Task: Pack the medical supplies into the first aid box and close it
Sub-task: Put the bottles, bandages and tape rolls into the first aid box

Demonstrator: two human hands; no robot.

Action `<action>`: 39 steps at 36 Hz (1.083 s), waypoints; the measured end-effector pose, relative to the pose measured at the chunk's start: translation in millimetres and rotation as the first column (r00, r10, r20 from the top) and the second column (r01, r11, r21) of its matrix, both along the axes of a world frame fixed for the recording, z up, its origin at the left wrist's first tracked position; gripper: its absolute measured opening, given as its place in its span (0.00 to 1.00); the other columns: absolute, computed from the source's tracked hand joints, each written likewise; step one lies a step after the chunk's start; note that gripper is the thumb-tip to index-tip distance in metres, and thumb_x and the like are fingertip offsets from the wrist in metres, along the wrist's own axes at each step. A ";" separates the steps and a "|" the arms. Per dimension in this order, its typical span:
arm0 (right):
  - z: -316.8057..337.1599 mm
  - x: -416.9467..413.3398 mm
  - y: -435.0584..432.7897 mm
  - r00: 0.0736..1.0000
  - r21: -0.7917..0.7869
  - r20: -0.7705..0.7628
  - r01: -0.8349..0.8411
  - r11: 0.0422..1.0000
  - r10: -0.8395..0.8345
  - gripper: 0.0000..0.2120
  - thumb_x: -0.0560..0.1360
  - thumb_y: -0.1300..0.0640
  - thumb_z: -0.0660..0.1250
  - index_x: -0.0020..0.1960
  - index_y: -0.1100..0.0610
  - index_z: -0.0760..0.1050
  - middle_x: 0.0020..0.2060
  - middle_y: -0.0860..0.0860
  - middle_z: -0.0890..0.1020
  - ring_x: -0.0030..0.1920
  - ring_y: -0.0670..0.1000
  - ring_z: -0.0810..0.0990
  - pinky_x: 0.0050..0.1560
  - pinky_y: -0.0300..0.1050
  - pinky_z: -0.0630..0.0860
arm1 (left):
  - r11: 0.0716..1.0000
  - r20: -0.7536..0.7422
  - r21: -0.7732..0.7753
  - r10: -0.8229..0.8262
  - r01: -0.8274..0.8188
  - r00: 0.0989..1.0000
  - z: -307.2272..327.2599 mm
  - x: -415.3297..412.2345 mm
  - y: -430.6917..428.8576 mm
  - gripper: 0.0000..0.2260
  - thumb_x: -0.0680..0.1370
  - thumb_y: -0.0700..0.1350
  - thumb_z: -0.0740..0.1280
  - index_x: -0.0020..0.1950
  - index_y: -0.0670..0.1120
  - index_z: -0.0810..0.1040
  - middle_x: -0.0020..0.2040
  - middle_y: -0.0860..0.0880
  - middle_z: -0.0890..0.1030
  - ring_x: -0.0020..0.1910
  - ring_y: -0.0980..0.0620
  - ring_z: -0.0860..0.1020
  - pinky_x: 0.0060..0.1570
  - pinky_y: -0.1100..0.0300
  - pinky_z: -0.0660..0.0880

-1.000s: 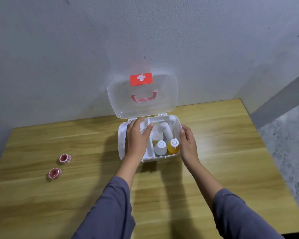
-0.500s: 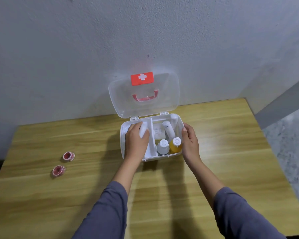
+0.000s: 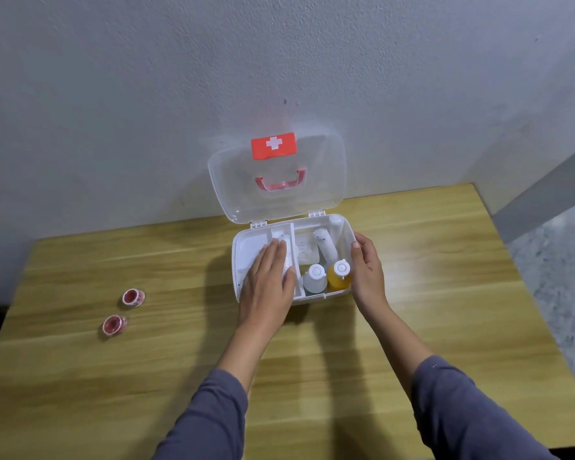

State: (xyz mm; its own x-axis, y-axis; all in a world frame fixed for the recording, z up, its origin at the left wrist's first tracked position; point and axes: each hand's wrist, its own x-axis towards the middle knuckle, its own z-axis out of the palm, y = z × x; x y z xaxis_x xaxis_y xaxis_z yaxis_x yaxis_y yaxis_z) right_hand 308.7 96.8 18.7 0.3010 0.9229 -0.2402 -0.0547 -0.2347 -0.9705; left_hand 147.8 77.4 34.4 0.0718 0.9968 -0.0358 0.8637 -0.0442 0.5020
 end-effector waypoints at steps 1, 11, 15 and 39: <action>-0.2 0.1 -0.1 1.000 0.001 0.002 0.000 1.000 0.000 0.09 0.81 0.55 0.53 0.57 0.49 0.71 0.49 0.45 0.78 0.49 0.45 0.76 0.41 0.22 0.70 | 1.000 -0.019 0.003 0.001 -0.001 1.000 -1.2 -1.2 -0.2 0.23 0.81 0.48 0.56 0.76 0.47 0.57 0.77 0.51 0.59 0.77 0.52 0.54 0.74 0.57 0.53; -1.5 1.1 -1.4 1.000 0.014 0.025 -0.013 1.000 0.012 0.11 0.81 0.56 0.53 0.58 0.50 0.71 0.52 0.48 0.78 0.51 0.47 0.76 0.42 0.24 0.71 | 0.997 -0.080 0.027 0.078 -0.076 0.994 -4.1 1.1 0.1 0.24 0.81 0.50 0.55 0.77 0.48 0.56 0.77 0.52 0.59 0.76 0.52 0.55 0.74 0.56 0.54; -0.2 0.2 -1.5 0.999 0.003 0.036 0.000 1.000 -0.001 0.12 0.81 0.56 0.53 0.60 0.52 0.71 0.53 0.48 0.78 0.52 0.48 0.76 0.44 0.25 0.71 | 0.998 -0.024 0.048 0.047 -0.046 0.999 -5.1 -2.2 0.8 0.24 0.81 0.50 0.56 0.76 0.46 0.57 0.77 0.51 0.59 0.76 0.53 0.55 0.73 0.59 0.50; -4.1 -8.4 -0.4 0.986 0.012 0.074 0.150 0.989 -0.151 0.12 0.80 0.57 0.56 0.60 0.56 0.73 0.50 0.48 0.77 0.47 0.43 0.76 0.48 0.34 0.71 | 0.586 0.151 0.099 0.790 -0.804 0.594 -88.9 -219.6 -48.5 0.32 0.77 0.48 0.67 0.74 0.35 0.58 0.75 0.36 0.59 0.76 0.40 0.55 0.73 0.45 0.49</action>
State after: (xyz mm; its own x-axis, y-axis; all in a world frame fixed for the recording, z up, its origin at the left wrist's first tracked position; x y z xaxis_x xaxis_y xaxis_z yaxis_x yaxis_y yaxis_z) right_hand 300.3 96.4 14.6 0.4532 0.8673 -0.2061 -0.0165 -0.2230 -0.9747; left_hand -71.8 28.9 -54.5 -0.7587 0.6472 0.0741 0.5435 0.5662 0.6197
